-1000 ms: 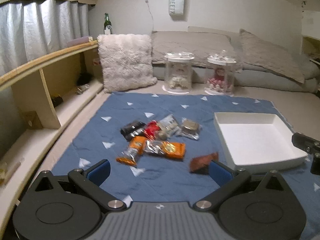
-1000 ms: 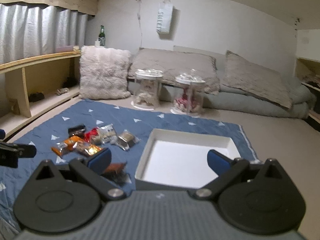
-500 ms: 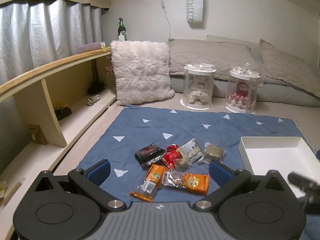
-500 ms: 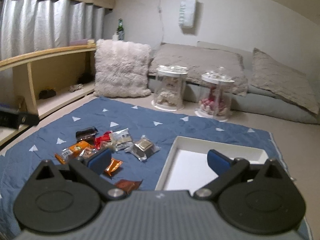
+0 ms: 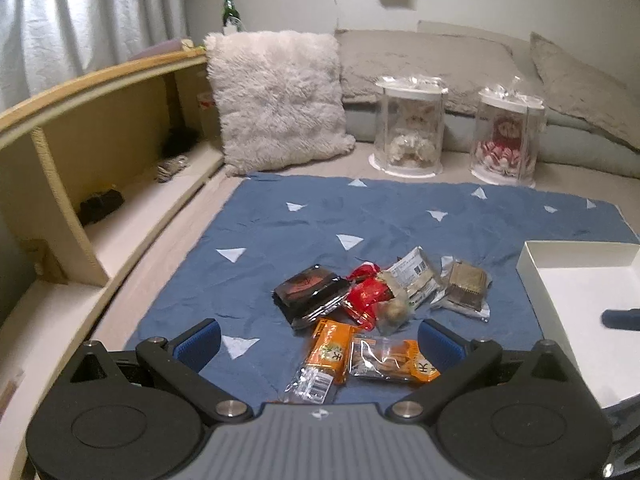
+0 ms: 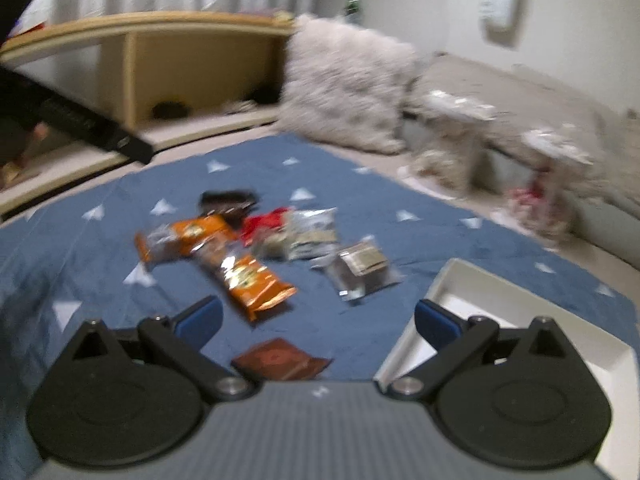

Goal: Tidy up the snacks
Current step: 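Move both tools down toward the snack pile, then grasp the long orange snack bag with the left tool while the right tool grasps the brown square packet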

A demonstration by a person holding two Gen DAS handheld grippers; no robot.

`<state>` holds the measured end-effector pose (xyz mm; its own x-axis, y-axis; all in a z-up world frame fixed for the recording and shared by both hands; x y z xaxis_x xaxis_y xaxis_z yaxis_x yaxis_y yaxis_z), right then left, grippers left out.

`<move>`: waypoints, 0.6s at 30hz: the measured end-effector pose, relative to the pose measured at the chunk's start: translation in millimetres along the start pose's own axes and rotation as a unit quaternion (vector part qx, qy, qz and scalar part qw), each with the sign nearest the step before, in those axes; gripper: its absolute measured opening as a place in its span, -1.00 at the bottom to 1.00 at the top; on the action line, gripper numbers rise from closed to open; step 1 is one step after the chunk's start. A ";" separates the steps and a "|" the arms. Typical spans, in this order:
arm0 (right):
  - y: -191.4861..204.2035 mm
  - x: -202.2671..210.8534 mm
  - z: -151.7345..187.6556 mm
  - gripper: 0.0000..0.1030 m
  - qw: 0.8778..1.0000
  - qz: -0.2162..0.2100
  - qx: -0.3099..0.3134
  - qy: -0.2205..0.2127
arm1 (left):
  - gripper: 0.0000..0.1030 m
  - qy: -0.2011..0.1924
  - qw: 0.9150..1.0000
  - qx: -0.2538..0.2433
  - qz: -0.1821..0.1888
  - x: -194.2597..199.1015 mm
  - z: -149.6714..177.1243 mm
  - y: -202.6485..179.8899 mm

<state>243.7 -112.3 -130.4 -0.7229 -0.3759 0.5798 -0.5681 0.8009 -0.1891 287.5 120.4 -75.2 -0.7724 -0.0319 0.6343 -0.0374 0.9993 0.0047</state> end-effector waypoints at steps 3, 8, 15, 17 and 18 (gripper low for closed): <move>8.0 -13.5 3.7 0.99 0.999 -0.040 0.028 0.024 | 1.00 0.014 0.999 -0.002 0.032 -17.2 4.6 1.4; 23.1 -34.8 10.7 0.99 0.993 -0.084 0.056 0.057 | 1.00 0.051 0.997 -0.021 0.054 -43.6 15.6 3.8; 30.0 -66.1 8.7 0.99 0.988 -0.103 0.060 0.102 | 1.00 0.102 0.993 -0.027 0.053 -76.6 27.2 15.2; 28.9 -69.0 9.1 0.98 0.986 -0.108 0.045 0.118 | 1.00 0.123 0.990 -0.020 0.062 -83.8 31.1 17.1; 28.3 -70.1 11.3 0.95 0.985 -0.112 0.043 0.125 | 1.00 0.135 0.988 -0.017 0.068 -87.3 33.5 17.8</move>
Point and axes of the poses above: each gripper's, at about its wrist camera, not at the fingertips, and x roughly against the way its jaws point, y to its left, z to its underside, the point moved 8 cm from there along -x, roughly the way its jaws point, and after that the axes turned 8 degrees about z, right-handed, at the moved point
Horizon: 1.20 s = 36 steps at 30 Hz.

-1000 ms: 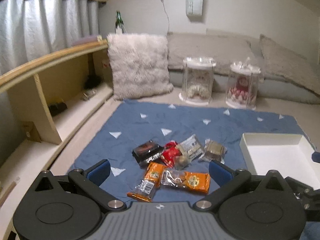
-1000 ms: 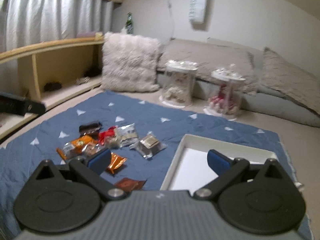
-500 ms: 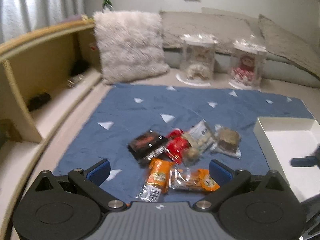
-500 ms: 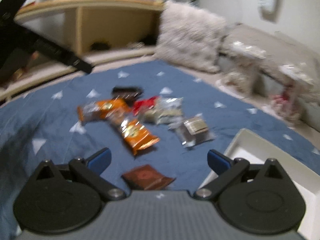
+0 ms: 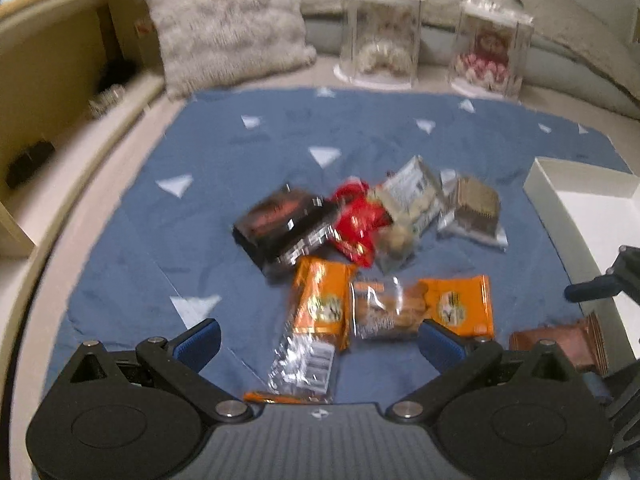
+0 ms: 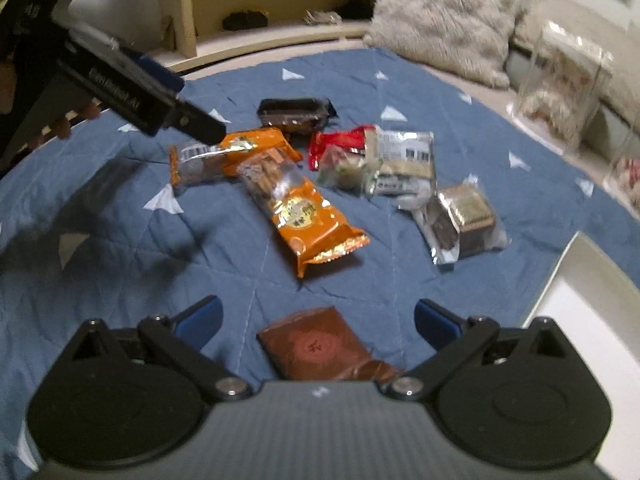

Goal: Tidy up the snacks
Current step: 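Grasp the long orange snack bag with the left tool while the right tool grasps the brown square packet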

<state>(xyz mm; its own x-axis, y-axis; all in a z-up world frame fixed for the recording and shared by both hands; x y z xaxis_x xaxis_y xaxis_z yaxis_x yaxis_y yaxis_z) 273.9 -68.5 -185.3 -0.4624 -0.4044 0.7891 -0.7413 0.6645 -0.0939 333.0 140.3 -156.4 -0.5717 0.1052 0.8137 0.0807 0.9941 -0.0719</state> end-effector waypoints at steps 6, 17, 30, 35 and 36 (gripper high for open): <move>14.4 3.7 15.1 0.55 0.998 -0.046 0.023 0.030 | 0.96 0.045 0.999 0.008 0.003 -12.6 10.5 9.2; 27.5 13.5 21.9 0.42 0.998 -0.032 0.016 0.056 | 0.22 0.080 0.997 0.008 -0.004 -25.2 28.6 17.0; 37.4 -5.8 16.4 0.26 0.995 0.034 0.063 0.071 | 0.19 0.135 0.990 0.007 0.026 4.9 70.6 4.5; 45.1 -10.4 18.0 0.02 0.988 0.077 0.112 0.077 | 0.19 0.116 0.993 -0.002 0.008 -3.2 60.2 4.9; 47.2 -10.4 19.1 0.02 0.986 0.085 0.122 0.077 | 0.19 0.114 0.994 -0.003 0.005 -5.5 57.2 6.5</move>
Point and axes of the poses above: each gripper's, at about its wrist camera, not at the fingertips, and x roughly against the way its jaws point, y to its left, z to its underside, the point moved 8 cm from there along -x, roughly the way its jaws point, and after that the axes turned 8 degrees about z, right-handed, at the moved point
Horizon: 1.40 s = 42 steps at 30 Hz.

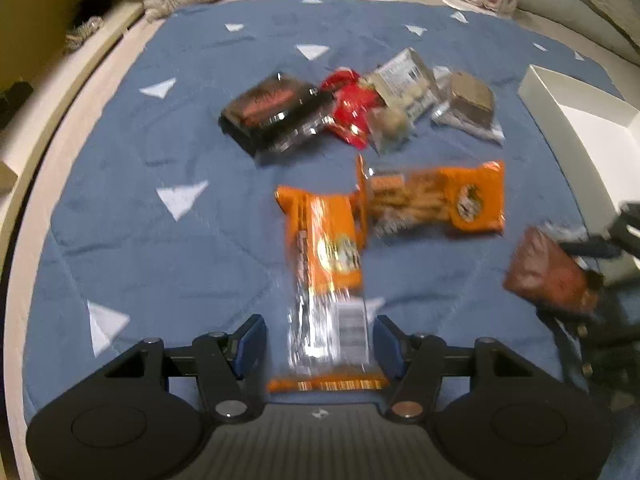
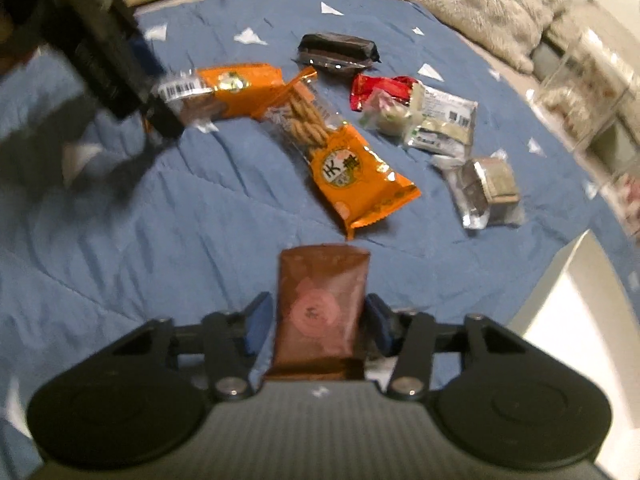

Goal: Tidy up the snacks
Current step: 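Grasp the long orange snack bag with the left tool while the right tool grasps the brown square packet, then carry the orange bag and brown packet with both tools over the white tray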

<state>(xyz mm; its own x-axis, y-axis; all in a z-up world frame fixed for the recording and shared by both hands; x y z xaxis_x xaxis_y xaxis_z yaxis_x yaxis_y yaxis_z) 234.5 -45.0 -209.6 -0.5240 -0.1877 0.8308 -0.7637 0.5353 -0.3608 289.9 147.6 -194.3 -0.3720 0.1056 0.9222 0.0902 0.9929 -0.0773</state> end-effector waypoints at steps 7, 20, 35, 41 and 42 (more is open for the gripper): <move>-7.2 2.6 -0.1 -0.10 0.999 -0.001 -0.042 0.006 | 0.08 0.003 1.000 0.019 -0.011 -14.1 -14.4 6.1; -22.4 19.2 -9.3 -0.11 0.994 -0.008 -0.110 -0.011 | -0.19 -0.039 0.995 0.089 -0.015 23.1 2.6 26.9; -86.3 79.5 19.0 -0.11 0.970 0.043 -0.232 -0.067 | -0.19 -0.137 0.985 0.103 0.032 74.6 -34.6 -39.4; -119.9 92.2 51.5 -0.11 0.953 0.071 -0.287 -0.067 | -0.19 -0.139 0.986 0.070 0.060 66.8 -52.8 -93.1; -125.6 93.0 57.7 -0.11 0.950 0.076 -0.296 -0.066 | -0.19 -0.138 0.986 0.064 0.064 64.5 -55.4 -102.4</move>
Point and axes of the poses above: each gripper's, at about its wrist camera, not at the fingertips, and x roughly against the way its jaws point, y to its left, z to its underside, the point moved 8 cm from there along -x, roughly the way its jaws point, and after that the axes turned 8 degrees about z, right-handed, at the moved point
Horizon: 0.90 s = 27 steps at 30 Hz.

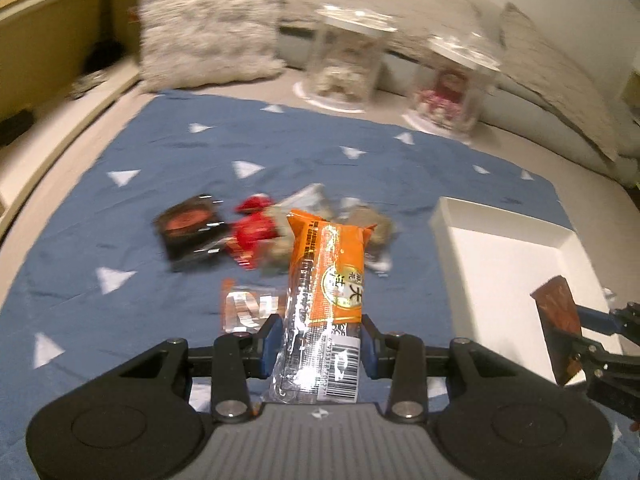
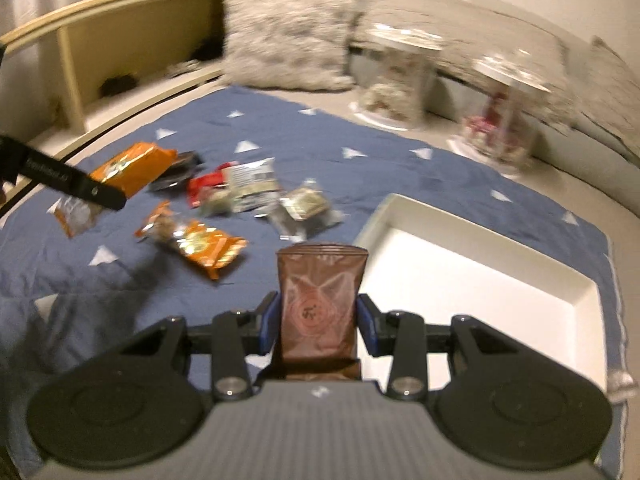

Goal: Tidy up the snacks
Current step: 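Carry the orange bag and brown packet with both tools over the white tray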

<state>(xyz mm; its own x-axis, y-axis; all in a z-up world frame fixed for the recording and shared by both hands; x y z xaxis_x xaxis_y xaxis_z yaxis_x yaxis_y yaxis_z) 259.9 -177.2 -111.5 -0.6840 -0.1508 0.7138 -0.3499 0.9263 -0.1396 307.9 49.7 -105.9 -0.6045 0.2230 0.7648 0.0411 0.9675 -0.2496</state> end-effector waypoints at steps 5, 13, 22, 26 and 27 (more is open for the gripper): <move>-44.2 8.5 13.9 -0.10 0.999 0.030 -0.040 0.001 | -0.19 0.006 1.000 -0.013 0.027 -18.0 -2.1 -41.3; -108.3 24.7 44.8 -0.10 0.992 0.075 -0.097 0.010 | -0.19 0.016 0.997 0.007 0.074 -44.5 -3.5 -96.1; -164.7 30.7 80.2 -0.10 0.982 0.114 -0.145 0.033 | -0.19 0.045 0.992 0.031 0.111 -79.8 8.9 -153.8; -182.8 28.4 93.5 -0.10 0.979 0.120 -0.158 0.045 | -0.19 0.059 0.990 0.047 0.118 -98.4 16.2 -172.1; -186.7 28.5 97.9 -0.10 0.979 0.121 -0.160 0.048 | -0.19 0.062 0.990 0.049 0.118 -102.6 17.7 -175.0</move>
<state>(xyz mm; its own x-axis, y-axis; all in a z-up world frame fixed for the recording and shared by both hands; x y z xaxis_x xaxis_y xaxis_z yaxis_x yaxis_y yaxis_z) 243.1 -388.3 -132.3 -0.6528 0.1049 0.7502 0.0433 0.9939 -0.1013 348.6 -144.6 -151.2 -0.4846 0.4607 0.7436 0.0887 0.8716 -0.4822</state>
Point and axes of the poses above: each gripper's, at about its wrist camera, not at the fingertips, and x roughly against the way its jaws point, y to its left, z to its underside, the point moved 8 cm from there along -x, roughly the way its jaws point, and after that the axes turned 8 degrees about z, right-handed, at the moved point
